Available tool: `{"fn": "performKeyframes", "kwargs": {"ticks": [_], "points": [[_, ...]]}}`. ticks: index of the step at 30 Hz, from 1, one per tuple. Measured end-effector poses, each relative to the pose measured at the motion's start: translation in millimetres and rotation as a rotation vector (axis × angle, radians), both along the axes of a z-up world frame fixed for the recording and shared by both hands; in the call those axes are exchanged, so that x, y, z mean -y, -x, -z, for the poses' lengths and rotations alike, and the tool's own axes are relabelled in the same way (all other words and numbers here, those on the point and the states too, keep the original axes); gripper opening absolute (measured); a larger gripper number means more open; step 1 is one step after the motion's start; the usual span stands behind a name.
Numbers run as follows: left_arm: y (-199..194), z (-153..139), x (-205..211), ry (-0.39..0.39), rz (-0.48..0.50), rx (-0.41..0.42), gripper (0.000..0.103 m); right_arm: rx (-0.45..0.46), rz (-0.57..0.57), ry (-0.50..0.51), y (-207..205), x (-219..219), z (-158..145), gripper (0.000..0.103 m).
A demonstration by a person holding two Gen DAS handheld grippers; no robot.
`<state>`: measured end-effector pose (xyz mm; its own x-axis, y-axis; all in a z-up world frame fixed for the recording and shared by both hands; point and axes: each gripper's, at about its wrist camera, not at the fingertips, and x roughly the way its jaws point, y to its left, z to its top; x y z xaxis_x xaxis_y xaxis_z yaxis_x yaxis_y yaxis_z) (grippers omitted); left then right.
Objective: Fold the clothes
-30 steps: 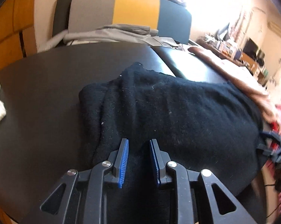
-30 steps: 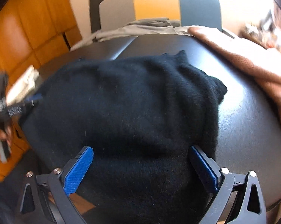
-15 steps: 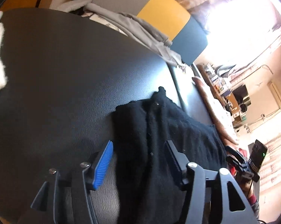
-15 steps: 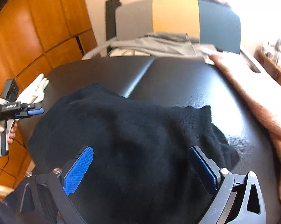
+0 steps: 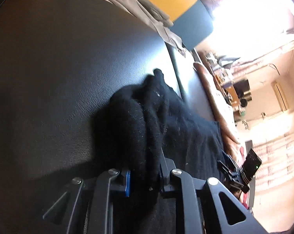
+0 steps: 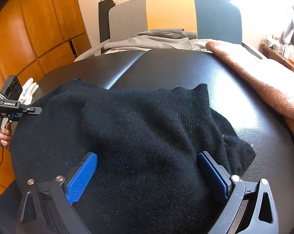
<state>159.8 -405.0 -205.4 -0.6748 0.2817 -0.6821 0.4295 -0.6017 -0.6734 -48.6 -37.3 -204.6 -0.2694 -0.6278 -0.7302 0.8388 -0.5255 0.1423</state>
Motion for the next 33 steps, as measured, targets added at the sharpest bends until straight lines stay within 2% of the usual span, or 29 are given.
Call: {"fn": "performKeyframes", "kwargs": {"ticks": [3,6,15,18,22,27,33], "points": [[-4.4,-4.3,13.0,-0.002,-0.059,0.008,0.018,0.076,-0.048,-0.006,5.1,-1.8,-10.8,0.103],[-6.0,-17.8,33.0,0.058,-0.092,0.024,0.018,0.104,-0.153,0.013,1.6,-4.3,-31.9,0.103],[1.8,-63.2,63.1,0.188,-0.046,0.080,0.018,0.094,-0.543,-0.120,-24.5,43.9,-55.0,0.103],[-3.1,-80.1,60.9,0.167,-0.019,0.057,0.018,0.108,-0.619,-0.216,-21.7,62.7,-37.2,0.103],[-8.2,-108.7,42.4,0.133,0.037,-0.019,0.018,0.091,-0.617,-0.325,-7.5,76.4,2.8,0.103],[-7.8,-133.2,3.4,0.029,0.049,-0.136,0.017,0.034,-0.570,-0.295,-9.4,76.4,8.7,0.103],[15.7,-147.6,-38.2,-0.139,-0.025,-0.278,0.017,0.040,-0.530,-0.236,-7.6,69.3,11.2,0.103]]}}
